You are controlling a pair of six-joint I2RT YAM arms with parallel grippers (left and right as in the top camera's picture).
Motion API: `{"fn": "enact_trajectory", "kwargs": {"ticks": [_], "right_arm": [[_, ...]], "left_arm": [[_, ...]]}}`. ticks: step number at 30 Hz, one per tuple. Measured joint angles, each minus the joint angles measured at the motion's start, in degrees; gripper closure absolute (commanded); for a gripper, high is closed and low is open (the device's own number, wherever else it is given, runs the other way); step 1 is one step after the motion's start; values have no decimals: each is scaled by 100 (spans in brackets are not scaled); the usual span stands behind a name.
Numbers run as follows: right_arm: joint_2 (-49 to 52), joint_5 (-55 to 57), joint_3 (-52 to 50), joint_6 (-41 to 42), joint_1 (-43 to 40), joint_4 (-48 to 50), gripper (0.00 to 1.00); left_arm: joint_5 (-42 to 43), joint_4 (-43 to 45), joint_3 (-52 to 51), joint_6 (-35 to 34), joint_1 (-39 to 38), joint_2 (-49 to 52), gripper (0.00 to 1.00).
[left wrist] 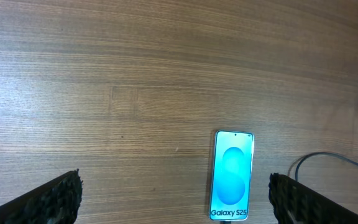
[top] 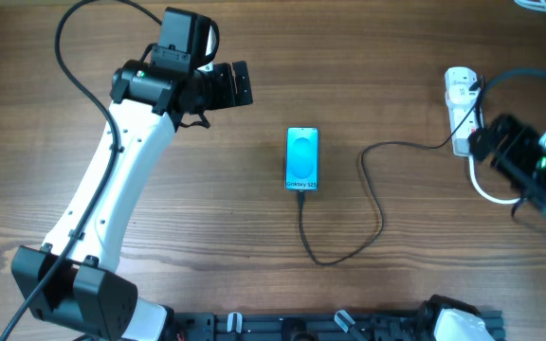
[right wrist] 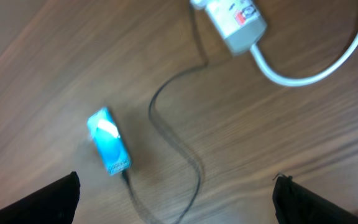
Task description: Plug charger to phone and switch on socket
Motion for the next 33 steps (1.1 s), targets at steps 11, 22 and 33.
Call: {"fn": "enact_trajectory", "kwargs": {"ticks": [11, 22, 33], "right_arm": [[-525, -157, 0, 509, 44, -243, 0], [61, -157, 0, 538, 44, -240, 0], [-28, 518, -2, 533, 269, 157, 0]], "left_arm": [[0, 0, 0, 0, 0, 0, 0], [0, 0, 0, 0, 0, 0, 0], [0, 0, 0, 0, 0, 0, 0]]}}
